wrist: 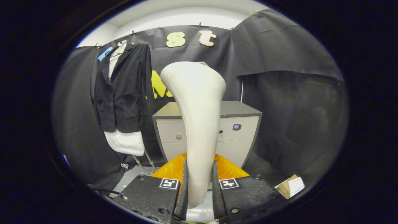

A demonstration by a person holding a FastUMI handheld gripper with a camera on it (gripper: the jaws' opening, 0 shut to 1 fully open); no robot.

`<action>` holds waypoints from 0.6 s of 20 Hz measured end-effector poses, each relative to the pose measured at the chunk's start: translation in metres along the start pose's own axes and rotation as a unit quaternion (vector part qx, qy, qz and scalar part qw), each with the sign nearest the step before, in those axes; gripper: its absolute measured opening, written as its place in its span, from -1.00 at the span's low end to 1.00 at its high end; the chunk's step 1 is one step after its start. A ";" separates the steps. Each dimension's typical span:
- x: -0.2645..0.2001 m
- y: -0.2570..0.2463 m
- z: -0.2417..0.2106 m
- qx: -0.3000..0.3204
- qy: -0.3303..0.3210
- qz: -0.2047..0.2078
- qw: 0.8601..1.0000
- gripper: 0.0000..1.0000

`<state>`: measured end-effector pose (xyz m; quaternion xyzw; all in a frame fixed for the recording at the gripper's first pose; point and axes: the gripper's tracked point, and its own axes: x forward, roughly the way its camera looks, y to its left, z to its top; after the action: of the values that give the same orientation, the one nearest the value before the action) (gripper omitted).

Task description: Iron the clothes twice with a garment steamer, once on the left side and once on the right side.

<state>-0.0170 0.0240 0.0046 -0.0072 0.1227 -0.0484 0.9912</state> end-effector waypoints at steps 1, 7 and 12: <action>-0.004 -0.005 -0.001 0.000 -0.002 0.010 1.000 -0.31; -0.027 -0.025 -0.010 -0.020 -0.015 0.056 0.998 -0.31; -0.041 -0.043 -0.024 -0.016 0.001 0.062 0.998 -0.31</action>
<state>-0.0660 -0.0146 -0.0077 -0.0151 0.1246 0.0155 0.9920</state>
